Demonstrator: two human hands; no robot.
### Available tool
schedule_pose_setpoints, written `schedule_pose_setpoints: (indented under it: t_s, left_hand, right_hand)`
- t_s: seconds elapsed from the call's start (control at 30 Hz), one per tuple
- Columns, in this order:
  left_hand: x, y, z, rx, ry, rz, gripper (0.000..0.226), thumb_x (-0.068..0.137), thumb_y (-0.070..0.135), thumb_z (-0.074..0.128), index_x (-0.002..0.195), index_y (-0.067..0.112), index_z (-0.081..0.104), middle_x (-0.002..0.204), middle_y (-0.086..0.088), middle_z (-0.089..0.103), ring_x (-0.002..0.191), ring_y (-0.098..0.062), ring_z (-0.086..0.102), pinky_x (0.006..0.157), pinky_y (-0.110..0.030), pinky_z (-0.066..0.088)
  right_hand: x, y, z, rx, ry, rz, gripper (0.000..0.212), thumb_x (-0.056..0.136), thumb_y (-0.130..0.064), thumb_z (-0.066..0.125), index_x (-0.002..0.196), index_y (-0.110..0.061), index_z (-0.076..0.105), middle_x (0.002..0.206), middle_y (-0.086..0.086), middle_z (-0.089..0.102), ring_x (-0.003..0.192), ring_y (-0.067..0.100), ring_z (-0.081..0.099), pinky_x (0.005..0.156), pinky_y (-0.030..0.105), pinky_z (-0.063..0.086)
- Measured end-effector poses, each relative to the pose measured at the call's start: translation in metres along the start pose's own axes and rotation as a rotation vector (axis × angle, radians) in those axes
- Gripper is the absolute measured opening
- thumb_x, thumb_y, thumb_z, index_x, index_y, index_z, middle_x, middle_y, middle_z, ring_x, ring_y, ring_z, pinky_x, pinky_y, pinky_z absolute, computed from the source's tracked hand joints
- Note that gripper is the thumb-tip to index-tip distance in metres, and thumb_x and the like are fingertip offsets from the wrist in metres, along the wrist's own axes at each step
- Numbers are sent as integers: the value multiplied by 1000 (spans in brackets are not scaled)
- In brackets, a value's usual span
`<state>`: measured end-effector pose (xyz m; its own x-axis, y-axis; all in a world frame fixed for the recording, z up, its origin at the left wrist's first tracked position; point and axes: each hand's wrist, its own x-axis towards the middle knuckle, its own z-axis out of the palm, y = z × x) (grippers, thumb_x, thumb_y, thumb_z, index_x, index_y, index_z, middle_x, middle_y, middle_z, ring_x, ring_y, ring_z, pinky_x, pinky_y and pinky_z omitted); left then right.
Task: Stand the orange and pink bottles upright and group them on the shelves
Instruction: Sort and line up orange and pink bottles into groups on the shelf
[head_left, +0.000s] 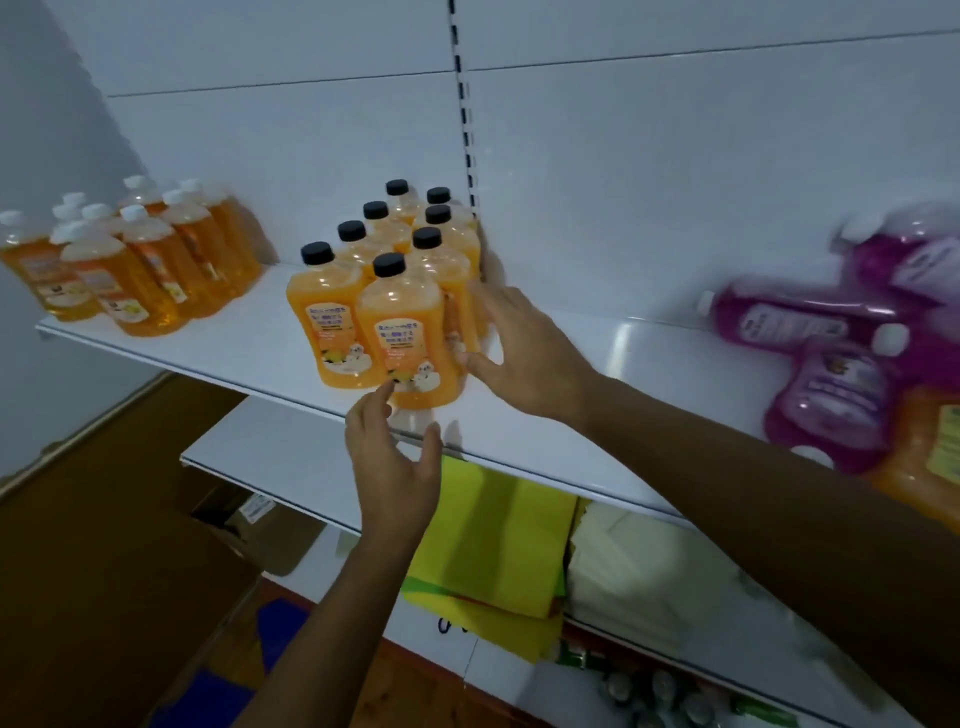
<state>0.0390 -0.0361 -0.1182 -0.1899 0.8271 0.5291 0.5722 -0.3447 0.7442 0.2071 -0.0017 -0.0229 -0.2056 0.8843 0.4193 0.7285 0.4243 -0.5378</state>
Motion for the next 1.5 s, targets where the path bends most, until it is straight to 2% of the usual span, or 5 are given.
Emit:
schedule_pose_setpoints:
  t_s: [0.53,0.67,1.07,1.23,1.5]
  left_hand:
    - [-60,156,147,-224,-931,335,69,80,49,69,139,38,35,129,24,41,110,4,43,89,-8,34]
    - [-69,180,172,-149,-1073,451,92,74,51,75,149,35,24,148,4,34,127,-11,41,104,-23,40]
    - [-67,181,158,-412,-762,230,57,69,24,79,124,30,62,110,6,67,94,-4,64,80,-16,52]
    - [-55,212,134,-455,-545,177,31,85,26,70,116,22,67,106,6,69,86,4,61,72,-6,46]
    - [-34,267,140,-548,-607,318,63,79,47,69,134,21,53,118,3,63,103,-7,61,82,-18,51]
  right_hand:
    - [-156,105,-175,-463,-79,520,54,92,-33,54,143,-20,39,147,4,42,132,24,41,107,39,37]
    - [-185,115,-186,-490,-85,607,39,97,-28,46,135,-19,47,138,5,51,121,25,52,99,41,44]
    - [-205,119,-188,-255,-166,442,76,83,-7,61,149,-22,28,156,0,27,143,18,25,113,31,25]
    - [-200,114,-179,-222,96,236,62,82,-30,72,137,-17,46,134,5,55,120,22,53,99,43,46]
    - [-209,92,-231,324,404,318,57,81,-19,75,130,-12,45,113,1,67,102,12,66,85,35,57]
